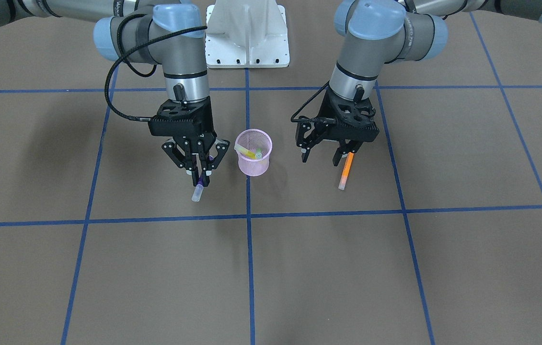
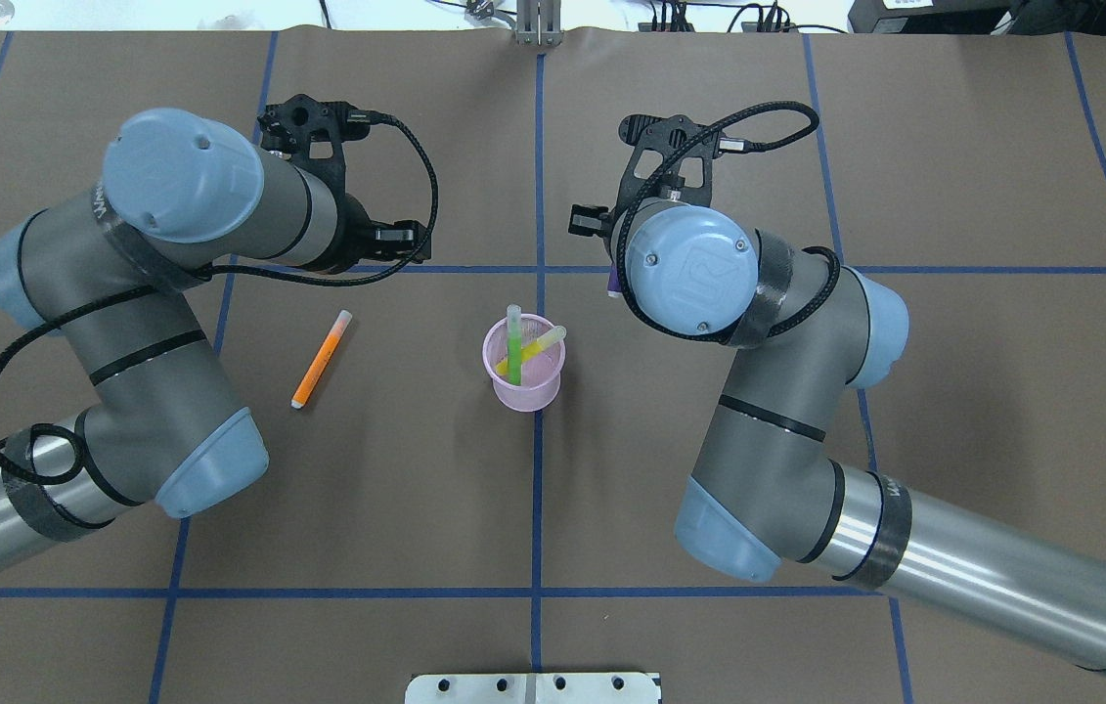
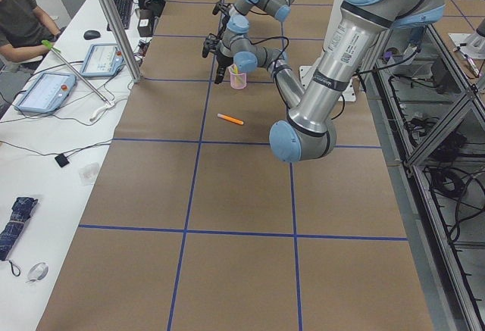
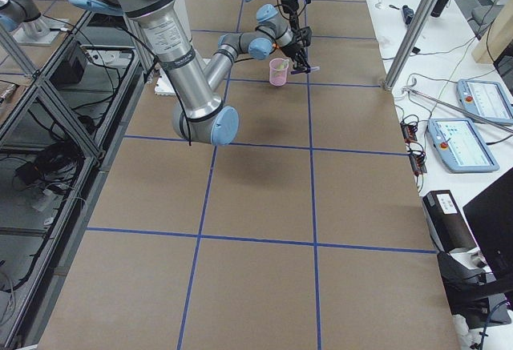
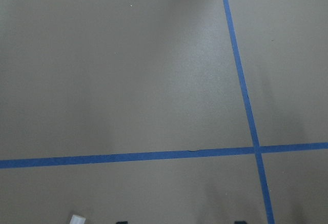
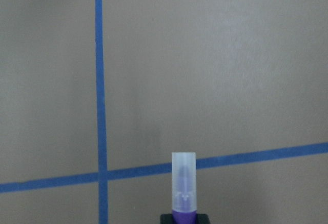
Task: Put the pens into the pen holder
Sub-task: 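Lift the purple marker with the right gripper and carry it over the cup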
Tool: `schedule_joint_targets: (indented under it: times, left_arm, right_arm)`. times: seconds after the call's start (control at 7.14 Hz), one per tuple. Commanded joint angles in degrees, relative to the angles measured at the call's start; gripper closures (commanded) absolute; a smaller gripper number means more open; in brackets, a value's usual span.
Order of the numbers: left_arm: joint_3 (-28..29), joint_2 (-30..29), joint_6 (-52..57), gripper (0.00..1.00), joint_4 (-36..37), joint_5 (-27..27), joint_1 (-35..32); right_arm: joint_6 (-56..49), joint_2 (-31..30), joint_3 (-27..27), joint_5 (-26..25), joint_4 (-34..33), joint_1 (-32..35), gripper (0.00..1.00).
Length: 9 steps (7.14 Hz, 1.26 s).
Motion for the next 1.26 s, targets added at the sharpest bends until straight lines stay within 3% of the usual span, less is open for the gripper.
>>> schedule_joint_targets:
  times: [0.0, 0.42, 0.7, 1.12]
  left_arm:
    - [0.1, 0.0, 0.1, 0.24, -0.1, 0.0, -0.2]
    - [-0.2, 2.3, 4.4, 0.25, -0.1, -0.3, -1.7]
    - [-1.1, 4.6, 7.3, 0.25, -0.3, -5.3, -4.9]
    - [-1.9, 5.5, 7.5, 0.25, -0.4, -5.5, -5.4]
  right_arm:
    - [-0.7, -0.7, 1.1, -11.8, 9.1, -5.9, 1.0]
    - [-0.9, -1.1, 0.5, -21.8, 11.9, -13.0, 1.0]
    - [-0.9, -1.4, -0.3, -24.0, 11.9, -14.4, 1.0]
    - [-0.9, -1.1, -3.3, -25.1, 14.3, -14.7, 1.0]
